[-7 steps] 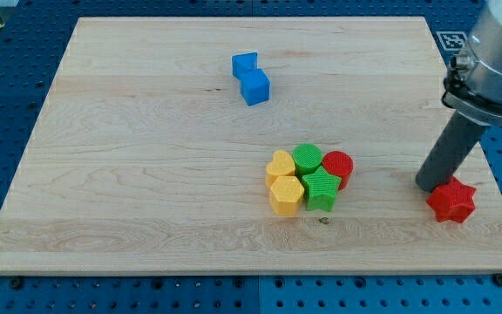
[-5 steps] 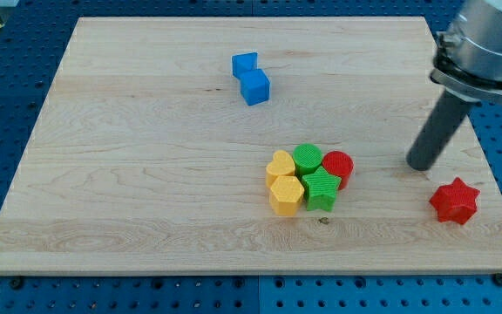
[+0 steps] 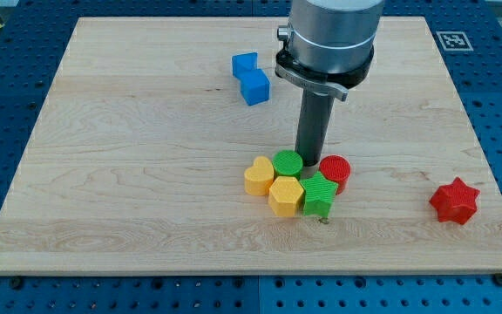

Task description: Push the red circle closer to the red star

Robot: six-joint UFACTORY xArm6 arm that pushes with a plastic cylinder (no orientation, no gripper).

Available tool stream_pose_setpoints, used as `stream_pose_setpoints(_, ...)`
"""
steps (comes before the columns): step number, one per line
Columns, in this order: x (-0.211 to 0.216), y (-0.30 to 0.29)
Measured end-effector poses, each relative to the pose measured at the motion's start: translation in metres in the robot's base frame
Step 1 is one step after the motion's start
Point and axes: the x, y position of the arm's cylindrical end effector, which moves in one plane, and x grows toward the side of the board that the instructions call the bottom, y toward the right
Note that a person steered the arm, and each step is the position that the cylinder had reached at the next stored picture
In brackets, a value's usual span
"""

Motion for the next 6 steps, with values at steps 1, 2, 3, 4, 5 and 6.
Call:
stream_pose_setpoints(1, 0.008, -0.007)
stream_pose_setpoints(2, 0.016, -0.007)
stream_pose_setpoints(3, 0.024, -0.003)
stream_pose_setpoints(4, 0.024, 0.016)
stream_pose_setpoints(5, 0.019, 0.044)
stream_pose_setpoints(6, 0.019, 0.078)
